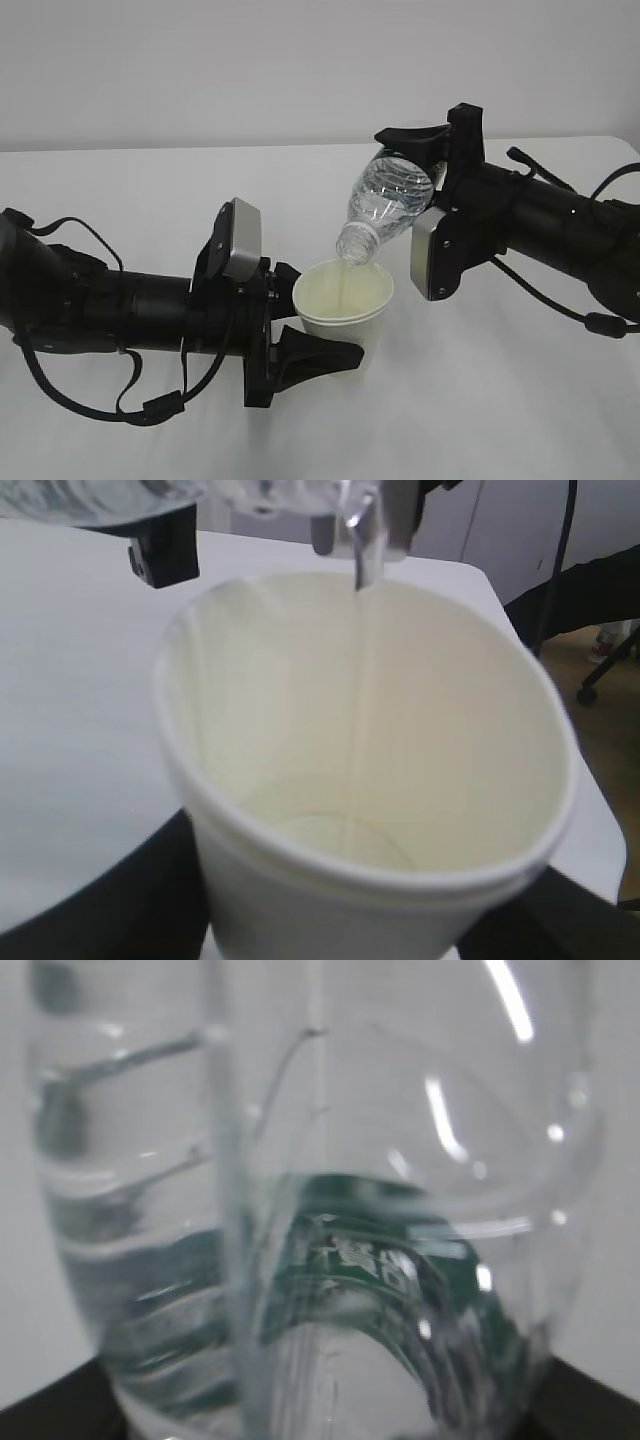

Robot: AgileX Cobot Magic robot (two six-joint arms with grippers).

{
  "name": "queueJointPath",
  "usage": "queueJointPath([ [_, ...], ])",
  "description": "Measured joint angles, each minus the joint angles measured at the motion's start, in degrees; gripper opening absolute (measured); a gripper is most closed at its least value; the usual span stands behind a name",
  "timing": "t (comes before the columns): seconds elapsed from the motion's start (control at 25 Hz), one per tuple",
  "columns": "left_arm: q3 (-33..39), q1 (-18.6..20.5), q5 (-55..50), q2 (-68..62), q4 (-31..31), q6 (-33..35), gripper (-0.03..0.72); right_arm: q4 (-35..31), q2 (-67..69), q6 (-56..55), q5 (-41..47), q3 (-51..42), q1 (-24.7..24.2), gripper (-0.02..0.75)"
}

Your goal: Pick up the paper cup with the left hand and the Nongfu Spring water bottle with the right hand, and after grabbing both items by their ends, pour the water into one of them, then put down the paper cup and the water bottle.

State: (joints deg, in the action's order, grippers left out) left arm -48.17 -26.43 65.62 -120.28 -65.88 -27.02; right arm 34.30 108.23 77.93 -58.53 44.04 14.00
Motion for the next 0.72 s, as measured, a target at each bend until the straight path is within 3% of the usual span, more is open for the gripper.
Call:
queueJointPath([
  [0.72,0.0,0.0,0.0,0.0,-0.35,0.0,0.476,0.0,0.0,0.0,-1.64,0.13,0.0,0.456],
])
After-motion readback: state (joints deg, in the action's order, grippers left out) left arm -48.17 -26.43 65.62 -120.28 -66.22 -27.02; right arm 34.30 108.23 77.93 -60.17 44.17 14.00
